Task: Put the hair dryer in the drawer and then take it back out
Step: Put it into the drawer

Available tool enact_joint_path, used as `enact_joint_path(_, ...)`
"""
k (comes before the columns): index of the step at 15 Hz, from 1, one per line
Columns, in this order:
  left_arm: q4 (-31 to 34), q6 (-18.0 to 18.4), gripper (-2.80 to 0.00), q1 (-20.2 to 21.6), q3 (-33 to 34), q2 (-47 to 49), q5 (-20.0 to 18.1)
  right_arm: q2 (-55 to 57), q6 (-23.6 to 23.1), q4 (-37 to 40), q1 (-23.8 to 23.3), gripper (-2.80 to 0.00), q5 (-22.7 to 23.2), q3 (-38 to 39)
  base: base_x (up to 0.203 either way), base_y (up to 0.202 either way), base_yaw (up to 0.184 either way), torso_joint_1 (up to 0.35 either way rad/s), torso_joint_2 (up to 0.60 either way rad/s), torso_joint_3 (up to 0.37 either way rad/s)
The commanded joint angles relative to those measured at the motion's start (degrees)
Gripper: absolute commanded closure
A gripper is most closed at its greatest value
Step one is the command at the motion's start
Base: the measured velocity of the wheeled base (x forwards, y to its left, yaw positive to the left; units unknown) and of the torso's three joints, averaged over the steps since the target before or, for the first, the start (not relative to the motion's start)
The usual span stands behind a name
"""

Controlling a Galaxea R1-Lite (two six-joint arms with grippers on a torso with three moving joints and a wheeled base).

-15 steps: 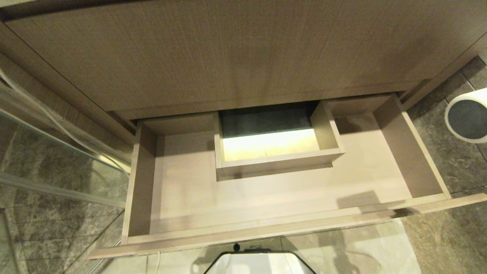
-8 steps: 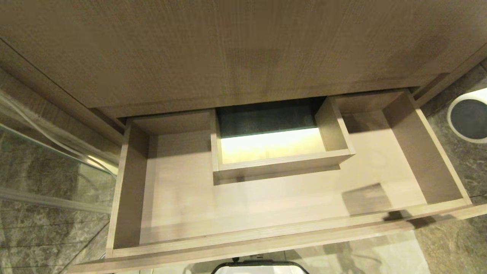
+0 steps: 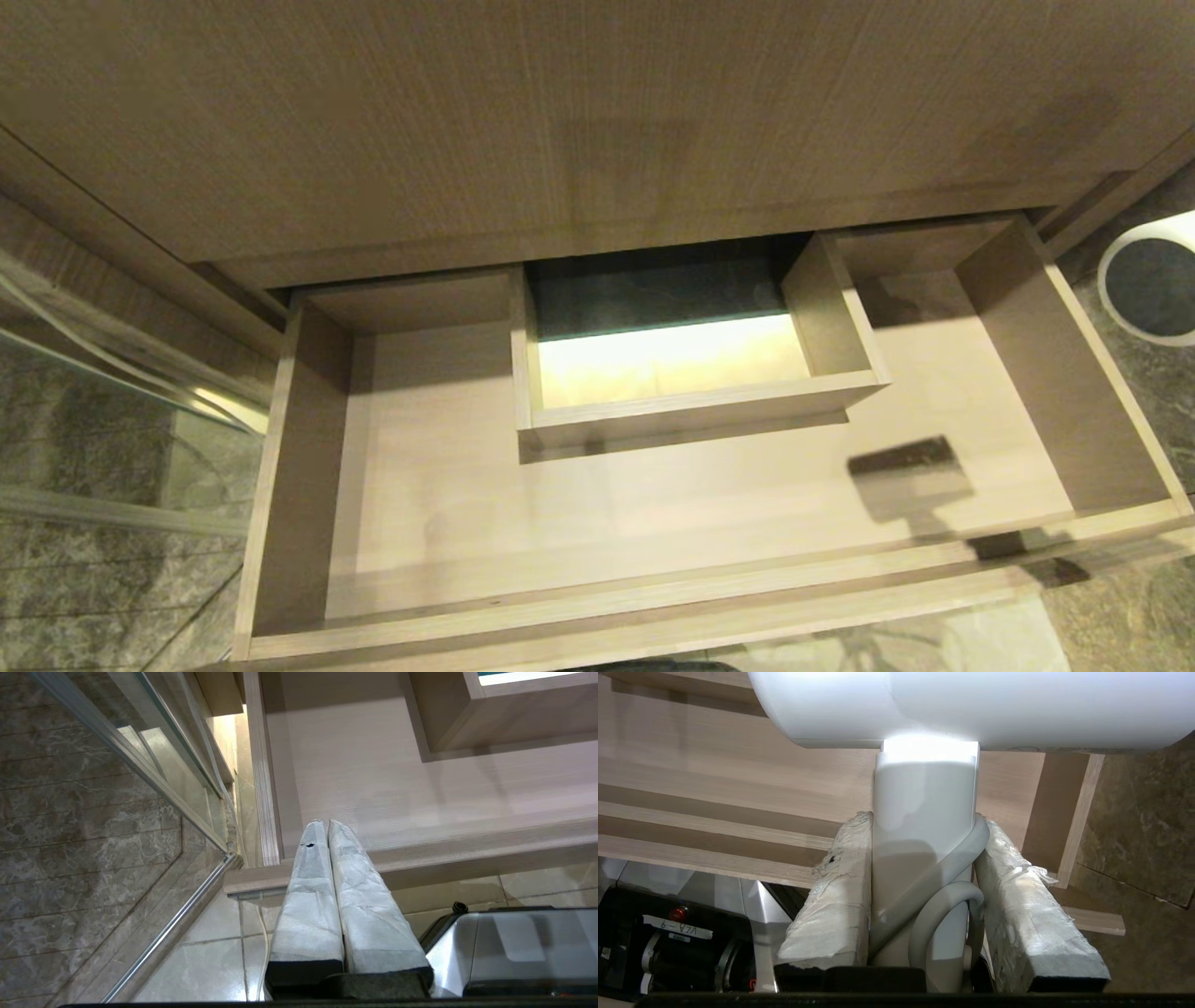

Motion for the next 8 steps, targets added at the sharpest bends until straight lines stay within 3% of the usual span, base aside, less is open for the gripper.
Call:
enact_joint_path(1, -0.01, 0.01, 0.0, 0.02, 0.01, 0.09, 0.0, 0.17, -0.13, 0.22, -0.03, 0.0, 0.15, -0.01, 0.0, 0.0, 0.0, 0.07, 0.05, 0.123)
enact_joint_path(8, -0.01, 0.01, 0.0, 0.02, 0.01, 0.07, 0.0, 7.51, -0.05, 0.45, -0.03, 0.0, 0.11, -1.69, 0.0, 0.0, 0.0, 0.015, 0.03, 0.024)
